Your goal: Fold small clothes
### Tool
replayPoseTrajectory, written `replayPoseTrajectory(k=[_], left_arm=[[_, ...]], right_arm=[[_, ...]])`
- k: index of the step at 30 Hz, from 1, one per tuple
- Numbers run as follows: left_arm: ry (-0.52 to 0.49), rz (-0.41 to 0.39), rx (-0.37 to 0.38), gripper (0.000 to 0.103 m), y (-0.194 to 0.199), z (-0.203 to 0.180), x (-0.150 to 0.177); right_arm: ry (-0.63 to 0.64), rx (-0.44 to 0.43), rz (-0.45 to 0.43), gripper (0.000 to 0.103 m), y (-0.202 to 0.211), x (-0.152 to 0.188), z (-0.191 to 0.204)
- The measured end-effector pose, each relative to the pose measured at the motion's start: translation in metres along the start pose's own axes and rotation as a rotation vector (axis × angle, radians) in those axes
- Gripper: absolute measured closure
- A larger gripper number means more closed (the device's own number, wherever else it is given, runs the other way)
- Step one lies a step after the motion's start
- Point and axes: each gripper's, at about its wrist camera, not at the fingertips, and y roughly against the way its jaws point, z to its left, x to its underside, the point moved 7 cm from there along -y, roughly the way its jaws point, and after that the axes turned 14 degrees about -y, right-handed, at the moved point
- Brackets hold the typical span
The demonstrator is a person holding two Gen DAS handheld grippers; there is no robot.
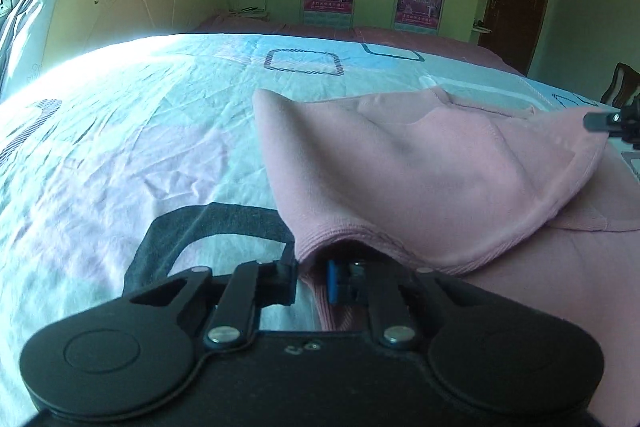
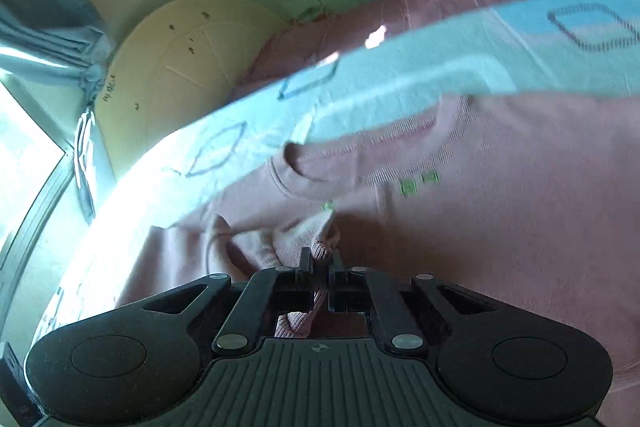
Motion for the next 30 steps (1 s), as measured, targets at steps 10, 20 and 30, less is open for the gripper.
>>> replayPoseTrajectory(k=[10, 20, 30], left_arm=[[-0.041, 0.004, 0.008, 0.091, -0.002, -0.007, 0.006], [-0.057, 0.015, 0.027, 0.091, -0.006, -0.006, 0.006], [0.004, -0.020, 0.087, 0.087, -0.012, -0.002, -0.001]], right_arm=[[-0.031, 0.239, -0.064, 0.098, 0.044, 0.042, -0.090], [-0.211, 0.203, -0.076, 0.049, 0.056, 0.035, -0.102], [-0.228, 0.198, 0.025, 0.099, 0.011, 0.002, -0.120]])
